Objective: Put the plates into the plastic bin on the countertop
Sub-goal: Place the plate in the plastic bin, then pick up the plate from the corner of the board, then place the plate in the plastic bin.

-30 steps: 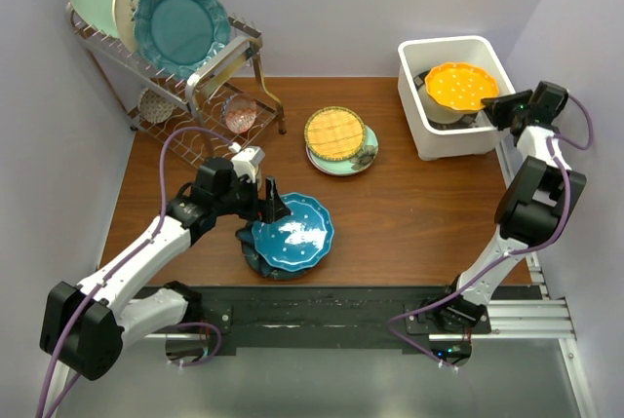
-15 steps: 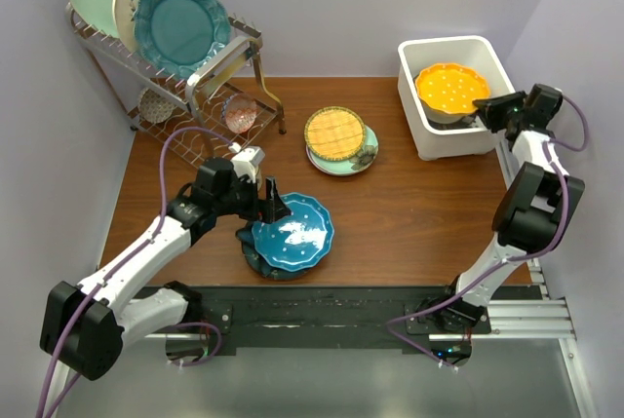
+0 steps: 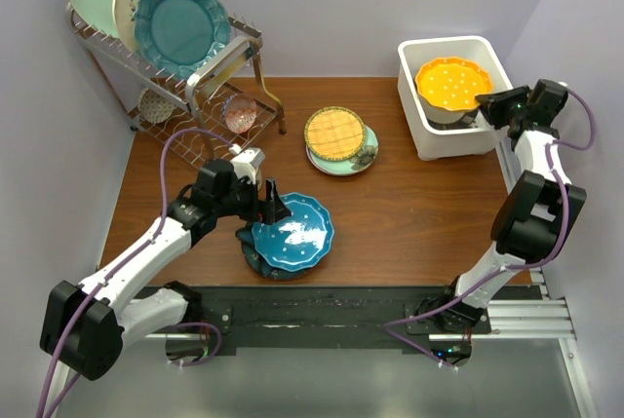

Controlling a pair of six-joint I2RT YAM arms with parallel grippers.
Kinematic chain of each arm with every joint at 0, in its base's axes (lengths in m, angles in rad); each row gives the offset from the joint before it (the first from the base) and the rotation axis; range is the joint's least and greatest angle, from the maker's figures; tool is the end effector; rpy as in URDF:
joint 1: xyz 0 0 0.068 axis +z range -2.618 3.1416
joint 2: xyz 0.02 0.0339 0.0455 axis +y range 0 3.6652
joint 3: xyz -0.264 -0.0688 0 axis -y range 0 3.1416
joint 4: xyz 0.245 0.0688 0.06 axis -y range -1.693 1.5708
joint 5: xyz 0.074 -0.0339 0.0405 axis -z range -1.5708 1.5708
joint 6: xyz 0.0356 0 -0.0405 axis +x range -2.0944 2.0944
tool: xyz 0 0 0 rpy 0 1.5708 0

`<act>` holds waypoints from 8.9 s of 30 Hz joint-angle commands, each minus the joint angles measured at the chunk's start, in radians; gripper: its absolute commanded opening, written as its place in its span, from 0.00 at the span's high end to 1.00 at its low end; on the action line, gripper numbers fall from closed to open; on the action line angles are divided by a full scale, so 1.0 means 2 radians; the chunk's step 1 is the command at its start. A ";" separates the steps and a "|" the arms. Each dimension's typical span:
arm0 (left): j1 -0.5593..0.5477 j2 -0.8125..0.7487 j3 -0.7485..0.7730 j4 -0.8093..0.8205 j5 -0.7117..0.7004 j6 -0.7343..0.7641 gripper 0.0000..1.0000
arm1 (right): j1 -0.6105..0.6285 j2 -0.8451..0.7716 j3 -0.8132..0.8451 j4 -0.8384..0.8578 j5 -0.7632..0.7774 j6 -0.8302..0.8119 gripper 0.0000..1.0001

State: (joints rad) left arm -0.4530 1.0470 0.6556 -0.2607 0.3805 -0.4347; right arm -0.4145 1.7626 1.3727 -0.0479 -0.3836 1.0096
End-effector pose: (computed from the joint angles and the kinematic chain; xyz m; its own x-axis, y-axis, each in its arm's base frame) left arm 0.1942 -0.1092 0.2391 -0.7778 -0.0563 -0.6260 0.3795 0.7519 -0.5391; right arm 0.3867 -0.1556 0.2897 -0.1530 0.9250 -0.3477 0.3622 0.3798 0.8512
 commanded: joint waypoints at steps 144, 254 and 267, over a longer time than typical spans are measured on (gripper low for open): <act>-0.002 0.022 0.025 -0.109 -0.126 -0.043 0.46 | 0.407 -0.147 -0.309 -0.004 -0.130 -0.180 0.29; 0.007 -0.099 0.051 -0.111 -0.268 -0.014 0.14 | 0.376 -0.079 -0.124 0.002 -0.227 -0.131 1.00; 0.009 -0.101 0.051 -0.112 -0.265 -0.011 0.14 | 0.332 -0.047 -0.012 -0.018 -0.217 -0.111 1.00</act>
State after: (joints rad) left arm -0.4412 0.8600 0.7277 -0.5106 -0.1387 -0.4778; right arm 0.2836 1.6905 1.2423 -0.1612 -0.7429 0.7090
